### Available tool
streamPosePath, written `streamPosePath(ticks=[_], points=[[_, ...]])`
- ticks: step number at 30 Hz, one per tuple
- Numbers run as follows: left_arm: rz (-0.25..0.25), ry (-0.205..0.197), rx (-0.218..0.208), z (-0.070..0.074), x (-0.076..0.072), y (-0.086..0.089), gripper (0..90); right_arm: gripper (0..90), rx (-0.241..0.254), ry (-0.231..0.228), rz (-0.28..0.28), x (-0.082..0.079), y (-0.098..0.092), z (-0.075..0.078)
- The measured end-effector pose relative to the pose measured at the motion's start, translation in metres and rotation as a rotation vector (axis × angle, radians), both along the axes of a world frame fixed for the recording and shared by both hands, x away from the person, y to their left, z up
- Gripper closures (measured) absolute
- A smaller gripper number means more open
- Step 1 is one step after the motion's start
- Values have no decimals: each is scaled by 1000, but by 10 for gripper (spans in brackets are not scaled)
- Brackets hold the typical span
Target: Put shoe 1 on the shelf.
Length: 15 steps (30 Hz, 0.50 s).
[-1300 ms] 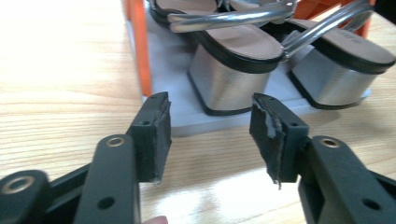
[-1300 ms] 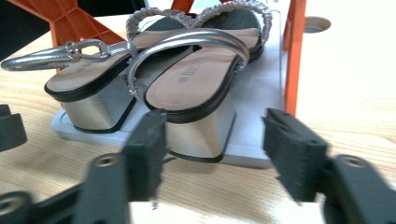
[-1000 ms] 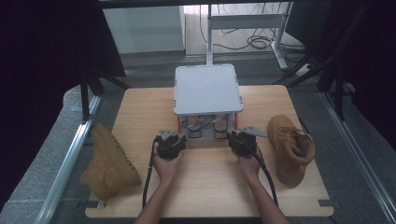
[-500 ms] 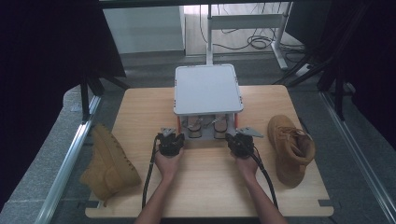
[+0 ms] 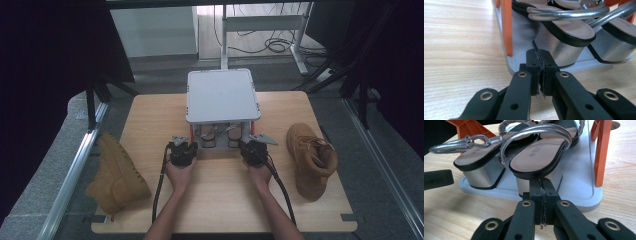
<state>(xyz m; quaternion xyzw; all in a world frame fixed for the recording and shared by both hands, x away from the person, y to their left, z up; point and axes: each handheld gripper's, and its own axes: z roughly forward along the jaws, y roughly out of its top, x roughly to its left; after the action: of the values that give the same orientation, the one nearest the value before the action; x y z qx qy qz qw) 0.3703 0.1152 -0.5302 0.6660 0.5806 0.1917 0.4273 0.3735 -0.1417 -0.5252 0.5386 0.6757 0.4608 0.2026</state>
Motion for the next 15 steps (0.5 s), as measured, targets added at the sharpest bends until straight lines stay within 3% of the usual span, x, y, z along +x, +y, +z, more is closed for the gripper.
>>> streamPosePath(ticks=[6, 10, 15], points=[[-14, -3, 2, 6, 5, -5, 869, 893, -6, 4, -3, 0, -2, 0], [-17, 11, 14, 2, 7, -5, 876, 894, -10, -2, -19, 2, -7, 1], [-19, 23, -5, -2, 12, -7, 885, 894, 2, 19, -39, 10, -9, -2]])
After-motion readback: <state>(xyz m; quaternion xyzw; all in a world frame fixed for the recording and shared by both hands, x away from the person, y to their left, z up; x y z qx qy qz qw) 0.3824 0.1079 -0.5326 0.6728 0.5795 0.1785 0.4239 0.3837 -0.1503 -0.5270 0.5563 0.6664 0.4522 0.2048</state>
